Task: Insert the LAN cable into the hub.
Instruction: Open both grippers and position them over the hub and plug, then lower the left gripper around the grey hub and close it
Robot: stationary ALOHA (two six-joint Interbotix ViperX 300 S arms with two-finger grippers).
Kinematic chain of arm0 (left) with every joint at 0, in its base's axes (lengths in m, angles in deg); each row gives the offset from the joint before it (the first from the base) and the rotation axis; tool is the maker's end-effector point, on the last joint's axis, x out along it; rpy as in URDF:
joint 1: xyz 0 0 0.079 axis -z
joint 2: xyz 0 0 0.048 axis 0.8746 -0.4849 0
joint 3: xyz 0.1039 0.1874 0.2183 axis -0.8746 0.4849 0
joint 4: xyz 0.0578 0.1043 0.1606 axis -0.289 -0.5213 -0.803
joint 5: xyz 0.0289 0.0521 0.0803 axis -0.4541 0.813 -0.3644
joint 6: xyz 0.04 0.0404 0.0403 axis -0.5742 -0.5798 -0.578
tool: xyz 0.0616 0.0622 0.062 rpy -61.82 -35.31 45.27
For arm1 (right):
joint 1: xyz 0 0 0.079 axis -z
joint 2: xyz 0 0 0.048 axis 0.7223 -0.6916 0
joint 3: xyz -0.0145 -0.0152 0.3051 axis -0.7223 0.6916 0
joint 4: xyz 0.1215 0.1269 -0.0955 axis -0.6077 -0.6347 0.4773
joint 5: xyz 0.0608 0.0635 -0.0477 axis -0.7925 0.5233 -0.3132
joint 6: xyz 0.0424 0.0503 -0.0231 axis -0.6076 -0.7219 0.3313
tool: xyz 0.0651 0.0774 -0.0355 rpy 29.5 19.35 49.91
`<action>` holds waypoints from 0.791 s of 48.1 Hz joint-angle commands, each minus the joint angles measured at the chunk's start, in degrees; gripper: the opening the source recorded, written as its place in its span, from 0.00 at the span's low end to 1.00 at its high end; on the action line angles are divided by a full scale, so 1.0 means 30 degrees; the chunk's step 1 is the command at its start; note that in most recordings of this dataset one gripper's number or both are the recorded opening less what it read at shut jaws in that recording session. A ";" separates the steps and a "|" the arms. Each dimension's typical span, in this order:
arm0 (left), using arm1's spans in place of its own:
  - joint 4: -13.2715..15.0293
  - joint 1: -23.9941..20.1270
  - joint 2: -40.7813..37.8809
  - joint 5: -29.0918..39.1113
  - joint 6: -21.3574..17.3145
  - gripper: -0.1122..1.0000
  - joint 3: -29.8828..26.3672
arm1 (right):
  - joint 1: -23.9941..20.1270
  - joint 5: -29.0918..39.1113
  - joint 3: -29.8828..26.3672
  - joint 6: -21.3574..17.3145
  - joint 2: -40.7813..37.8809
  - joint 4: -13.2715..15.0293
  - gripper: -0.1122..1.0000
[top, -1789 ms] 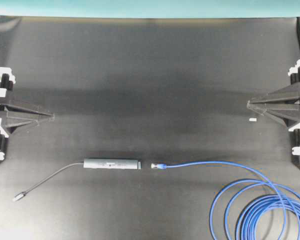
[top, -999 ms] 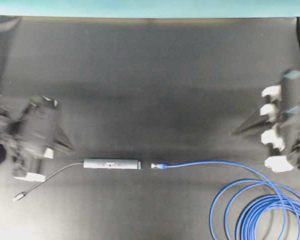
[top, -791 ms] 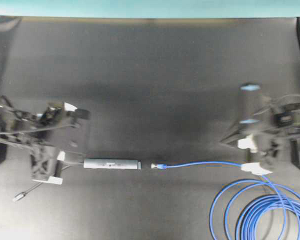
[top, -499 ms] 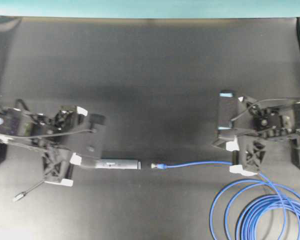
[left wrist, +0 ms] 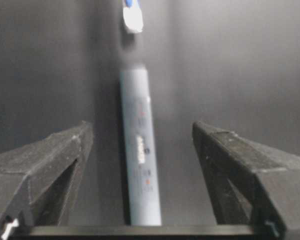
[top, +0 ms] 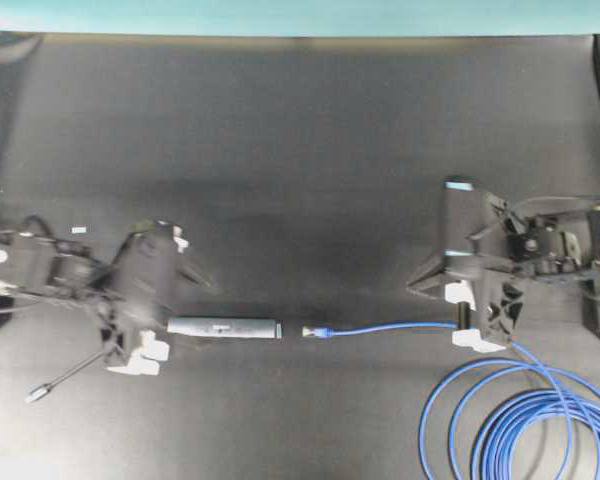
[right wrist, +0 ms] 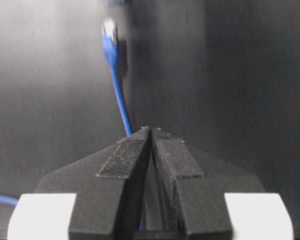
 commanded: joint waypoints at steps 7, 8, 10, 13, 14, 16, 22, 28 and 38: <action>-0.0059 -0.0205 -0.0088 -0.7002 0.2168 0.82 0.3076 | -0.0205 -0.3193 0.0879 -0.0176 0.0732 -0.0059 0.17; -0.0059 -0.0264 -0.0234 -0.7441 0.2168 0.82 0.3281 | -0.0234 -0.3340 0.0908 -0.0176 0.0791 -0.0059 0.17; -0.0059 -0.0381 -0.0586 -0.8057 0.2197 0.82 0.3604 | -0.0264 -0.3662 0.0967 -0.0176 0.0879 -0.0059 0.17; -0.0059 -0.0527 -0.1143 -0.8613 0.2197 0.82 0.3809 | -0.0264 -0.3867 0.1055 -0.0205 0.0967 -0.0059 0.17; -0.0088 -0.0586 -0.1377 -0.8789 0.2197 0.82 0.3838 | -0.0264 -0.3926 0.1055 -0.0205 0.0996 -0.0088 0.17; -0.0059 -0.0645 -0.1758 -0.9053 0.2168 0.82 0.3838 | -0.0264 -0.3955 0.1055 -0.0205 0.1025 -0.0088 0.17; -0.0059 -0.0762 -0.3076 -1.0166 0.2139 0.82 0.3721 | -0.0293 -0.4014 0.1055 -0.0234 0.0996 -0.0117 0.17; -0.0059 -0.0527 -0.4336 -1.1572 0.2168 0.82 0.3662 | -0.0264 -0.4043 0.1055 -0.0234 0.0967 -0.0352 0.17; -0.0059 -0.0029 -0.6299 -1.2744 0.2344 0.81 0.3516 | -0.0264 -0.4072 0.0996 -0.0352 0.0879 -0.0439 0.17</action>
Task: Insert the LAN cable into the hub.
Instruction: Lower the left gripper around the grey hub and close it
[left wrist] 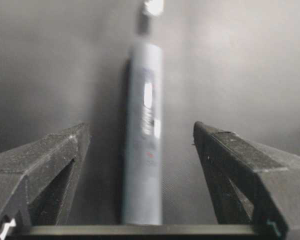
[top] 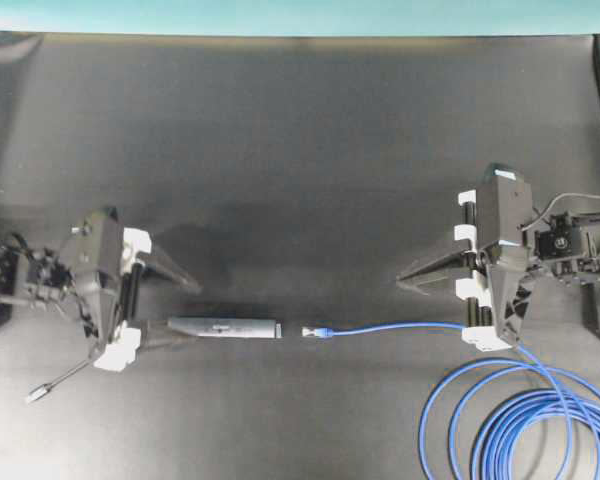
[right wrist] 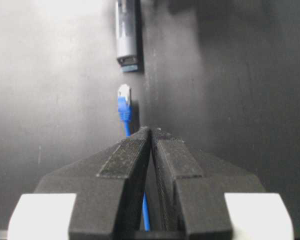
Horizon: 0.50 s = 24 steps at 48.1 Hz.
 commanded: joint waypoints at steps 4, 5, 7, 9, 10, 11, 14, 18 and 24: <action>-0.0059 0.0264 -0.1230 -0.0439 0.0029 0.80 -0.0322 | -0.0205 -0.0117 -0.0176 -0.0527 -0.0088 -0.0059 0.17; -0.0059 0.0322 -0.1377 -0.0469 0.0059 0.80 -0.0322 | -0.0205 -0.0117 -0.0205 -0.0615 -0.0088 -0.0059 0.17; -0.0059 0.0381 -0.1729 -0.0469 0.0059 0.79 -0.0381 | -0.0205 -0.0088 -0.0205 -0.0732 -0.0117 -0.0059 0.17; -0.0059 0.0469 -0.2021 -0.0469 0.0059 0.78 -0.0439 | -0.0205 -0.0088 -0.0205 -0.0850 -0.0117 -0.0059 0.17; -0.0059 0.0498 -0.2285 -0.0469 0.0059 0.78 -0.0498 | -0.0205 -0.0088 -0.0205 -0.0879 -0.0117 -0.0059 0.17; -0.0059 0.0498 -0.2402 -0.0469 0.0059 0.78 -0.0527 | -0.0205 -0.0088 -0.0205 -0.0879 -0.0117 -0.0059 0.17; -0.0059 0.0498 -0.2813 -0.0439 0.0088 0.78 -0.0674 | -0.0205 -0.0146 -0.0205 -0.0938 -0.0117 -0.0059 0.17; -0.0059 0.0527 -0.3252 -0.0293 0.0117 0.78 -0.0850 | -0.0205 -0.0176 -0.0205 -0.0938 -0.0146 -0.0059 0.17; -0.0059 0.0498 -0.3779 0.0264 0.0117 0.78 -0.1084 | -0.0205 -0.0176 -0.0264 -0.0938 -0.0205 -0.0059 0.17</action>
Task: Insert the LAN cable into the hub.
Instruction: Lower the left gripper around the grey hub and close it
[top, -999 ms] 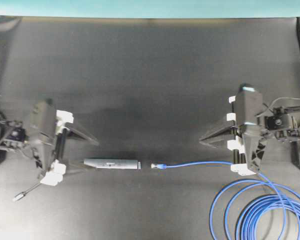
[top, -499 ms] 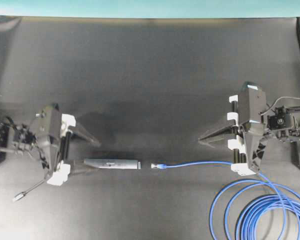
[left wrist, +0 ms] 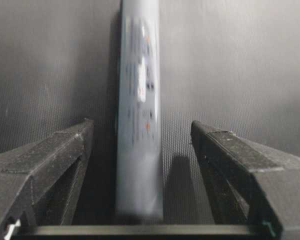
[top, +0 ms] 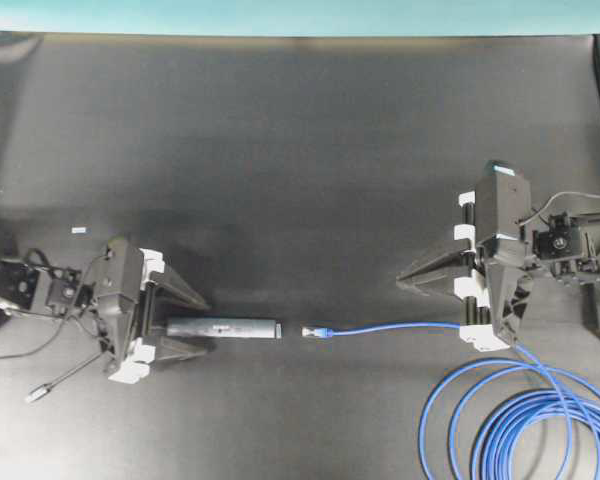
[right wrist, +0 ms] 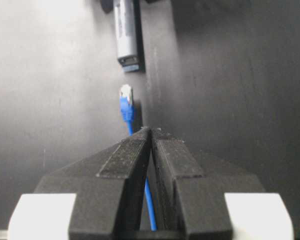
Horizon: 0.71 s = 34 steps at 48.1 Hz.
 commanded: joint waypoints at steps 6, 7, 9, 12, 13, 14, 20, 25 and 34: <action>-0.0088 0.0000 -0.0293 0.0615 0.0029 0.76 -0.0410 | -0.0234 -0.0176 -0.0293 -0.0146 -0.0146 -0.0029 0.17; -0.0059 0.0000 -0.0293 0.0645 0.0029 0.75 -0.0469 | -0.0205 -0.0176 -0.0293 -0.0146 -0.0146 -0.0029 0.17; -0.0088 0.0000 -0.0293 0.0674 0.0029 0.73 -0.0615 | -0.0205 -0.0176 -0.0293 -0.0146 -0.0146 -0.0029 0.17; -0.0059 0.0000 -0.0352 0.0732 -0.0029 0.69 -0.0908 | -0.0205 -0.0176 -0.0264 -0.0146 -0.0146 -0.0029 0.17; -0.0088 0.0029 -0.0381 0.0791 -0.0117 0.67 -0.0996 | -0.0205 -0.0176 -0.0264 -0.0146 -0.0176 -0.0029 0.17; -0.0059 0.0029 -0.0381 0.0879 -0.0176 0.65 -0.1084 | -0.0205 -0.0176 -0.0264 -0.0146 -0.0176 -0.0029 0.17; -0.0088 0.0117 -0.0410 0.1611 -0.0381 0.50 -0.1406 | -0.0205 -0.0176 -0.0293 -0.0146 -0.0176 -0.0029 0.17; -0.0088 0.0352 -0.0381 0.2256 -0.0674 0.36 -0.1582 | -0.0264 -0.0176 -0.0264 -0.0117 -0.0264 -0.0029 0.17; -0.0059 0.0352 0.0615 0.2988 -0.1172 0.36 -0.1934 | -0.0352 -0.0088 -0.0293 -0.0146 -0.0996 -0.0029 0.19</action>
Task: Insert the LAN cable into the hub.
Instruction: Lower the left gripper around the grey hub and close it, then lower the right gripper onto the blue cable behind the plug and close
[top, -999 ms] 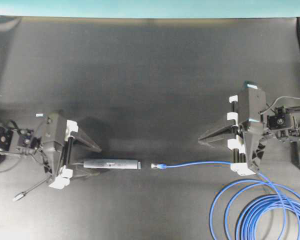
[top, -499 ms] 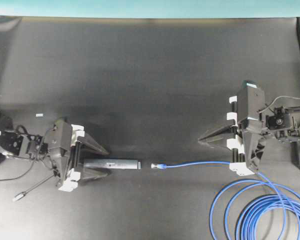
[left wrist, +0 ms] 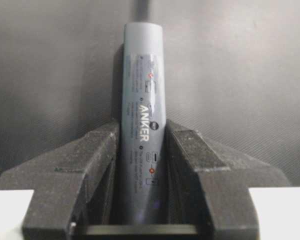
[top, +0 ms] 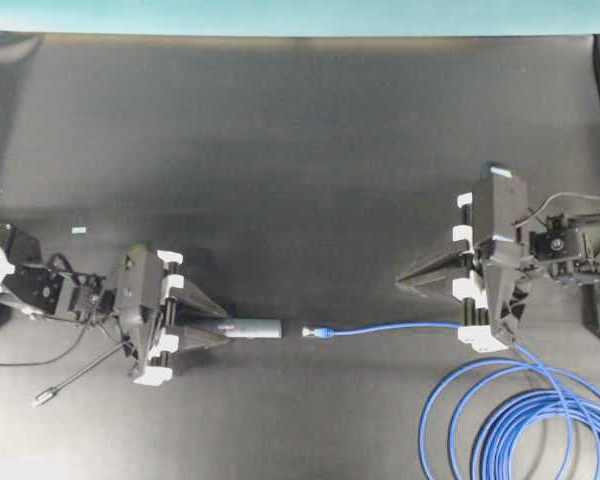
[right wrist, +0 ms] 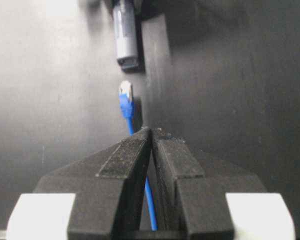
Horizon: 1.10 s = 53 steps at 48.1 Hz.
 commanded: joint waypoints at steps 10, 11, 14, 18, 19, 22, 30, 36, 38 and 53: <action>-0.0059 -0.0352 0.3516 0.6152 0.0059 0.36 -0.1641 | -0.0264 -0.0498 -0.0498 -0.0322 -0.2168 -0.0029 0.33; -0.0088 -0.0381 0.3867 0.7002 0.0029 0.36 -0.1846 | -0.0264 -0.0527 -0.0557 -0.0322 -0.2373 -0.0029 0.36; -0.0059 -0.0439 0.5039 0.9990 -0.0088 0.36 -0.2578 | -0.0264 -0.0762 -0.0762 -0.0293 -0.2959 -0.0029 0.45; -0.0088 -0.0498 0.6270 1.2773 -0.0117 0.36 -0.3369 | -0.0264 -0.1055 -0.1113 -0.0117 -0.3750 0.0059 0.60; -0.0088 -0.0527 0.6533 1.3301 -0.0117 0.36 -0.3545 | -0.0293 -0.1143 -0.1260 -0.0059 -0.4014 0.0117 0.63; -0.0088 -0.0557 0.7266 1.4678 -0.0146 0.36 -0.3955 | -0.0322 -0.1377 -0.1494 -0.0029 -0.4570 0.0352 0.69; -0.0088 -0.0762 0.8438 1.6348 -0.0029 0.36 -0.4248 | -0.0527 -0.2520 -0.2197 0.0615 -0.6299 0.0703 0.68; -0.0088 -0.0703 0.8730 1.6553 0.0146 0.36 -0.4219 | -0.0937 -0.2900 -0.2813 0.1230 -0.7646 0.0674 0.68; -0.0059 -0.0674 0.8701 1.6553 0.0146 0.36 -0.4248 | -0.1025 -0.2930 -0.2988 0.1348 -0.8057 0.0674 0.68; -0.0088 -0.0645 0.8672 1.6582 0.0176 0.36 -0.4307 | -0.1436 -0.3193 -0.4131 0.1494 -1.0254 0.0674 0.68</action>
